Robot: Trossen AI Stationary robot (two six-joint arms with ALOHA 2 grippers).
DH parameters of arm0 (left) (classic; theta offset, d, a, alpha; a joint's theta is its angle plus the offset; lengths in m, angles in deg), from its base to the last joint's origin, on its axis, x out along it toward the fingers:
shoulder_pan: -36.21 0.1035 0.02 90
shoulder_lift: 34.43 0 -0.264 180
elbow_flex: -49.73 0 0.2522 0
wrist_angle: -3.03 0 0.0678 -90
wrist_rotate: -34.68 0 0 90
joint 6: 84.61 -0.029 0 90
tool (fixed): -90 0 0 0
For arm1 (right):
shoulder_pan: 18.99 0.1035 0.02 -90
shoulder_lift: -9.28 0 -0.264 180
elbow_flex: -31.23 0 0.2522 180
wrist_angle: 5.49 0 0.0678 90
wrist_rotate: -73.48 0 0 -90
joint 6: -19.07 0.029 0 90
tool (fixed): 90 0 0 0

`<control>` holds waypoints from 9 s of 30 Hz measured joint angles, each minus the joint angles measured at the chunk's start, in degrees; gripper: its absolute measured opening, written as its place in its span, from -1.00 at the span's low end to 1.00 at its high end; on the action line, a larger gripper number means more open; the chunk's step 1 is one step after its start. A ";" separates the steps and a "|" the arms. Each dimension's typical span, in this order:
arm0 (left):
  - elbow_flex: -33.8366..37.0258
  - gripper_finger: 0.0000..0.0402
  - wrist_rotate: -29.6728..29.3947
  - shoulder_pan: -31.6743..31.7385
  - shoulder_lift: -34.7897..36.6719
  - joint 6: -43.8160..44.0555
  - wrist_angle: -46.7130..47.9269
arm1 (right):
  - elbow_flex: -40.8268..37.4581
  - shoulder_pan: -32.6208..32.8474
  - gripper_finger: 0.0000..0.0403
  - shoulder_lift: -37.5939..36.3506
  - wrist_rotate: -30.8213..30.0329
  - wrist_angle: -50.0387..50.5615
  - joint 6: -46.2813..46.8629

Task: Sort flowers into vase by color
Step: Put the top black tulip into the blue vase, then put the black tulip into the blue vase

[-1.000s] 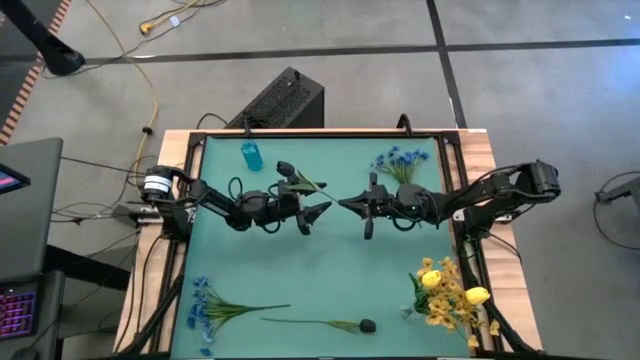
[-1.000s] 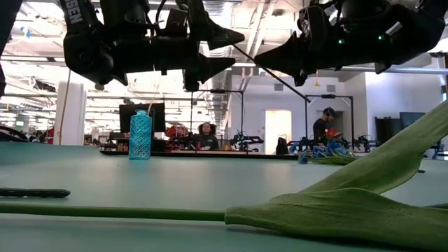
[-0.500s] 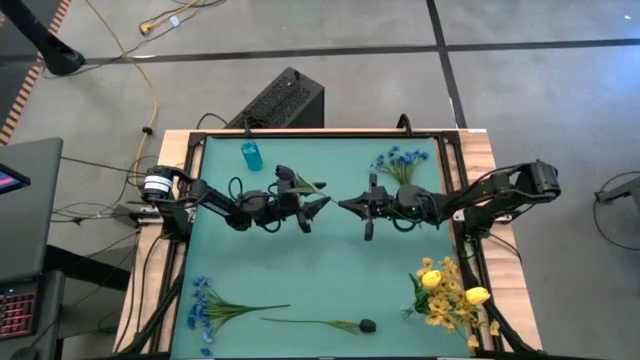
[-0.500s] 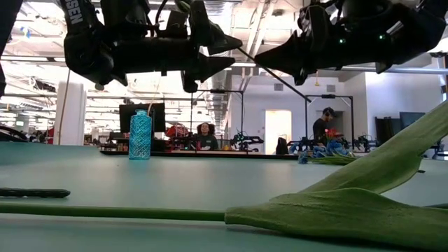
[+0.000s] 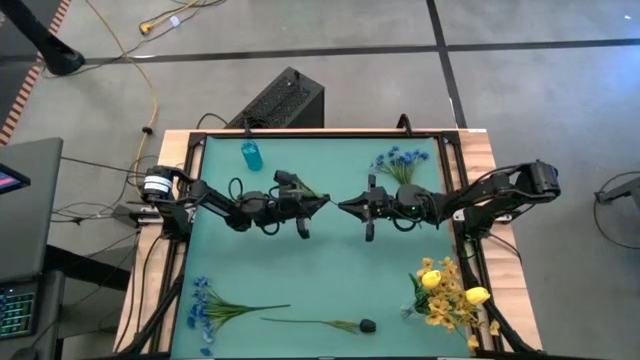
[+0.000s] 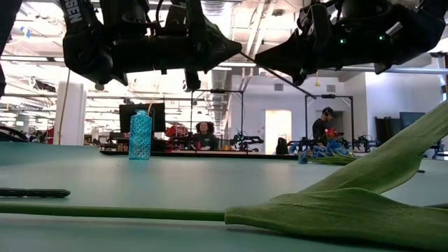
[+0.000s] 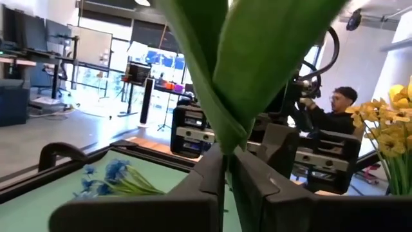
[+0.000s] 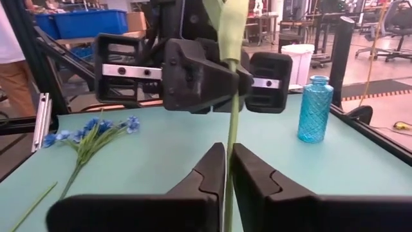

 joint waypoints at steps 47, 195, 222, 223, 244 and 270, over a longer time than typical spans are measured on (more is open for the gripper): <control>-11.89 -1.00 -17.42 17.25 52.32 -9.59 95.84 | 0.00 -0.52 0.27 -0.01 0.17 0.96 -0.42; -3.66 -0.18 3.03 -24.67 33.46 11.00 77.51 | -0.02 3.75 0.27 -0.03 0.41 5.94 -0.42; -35.63 -0.18 4.23 -35.31 -5.54 17.84 98.93 | -0.02 7.54 0.27 -0.03 0.32 6.97 -0.34; -35.63 -0.18 4.12 -35.31 -5.55 17.84 99.12 | -0.02 7.54 0.27 -0.03 0.32 6.97 -0.35; -29.18 -0.18 -1.97 -38.99 -5.64 17.99 90.89 | -0.02 9.53 0.27 -0.03 0.30 8.64 -0.35; -27.26 -0.62 0.46 -38.37 -11.54 11.18 84.09 | -0.02 9.60 0.27 -0.03 0.06 11.37 -0.42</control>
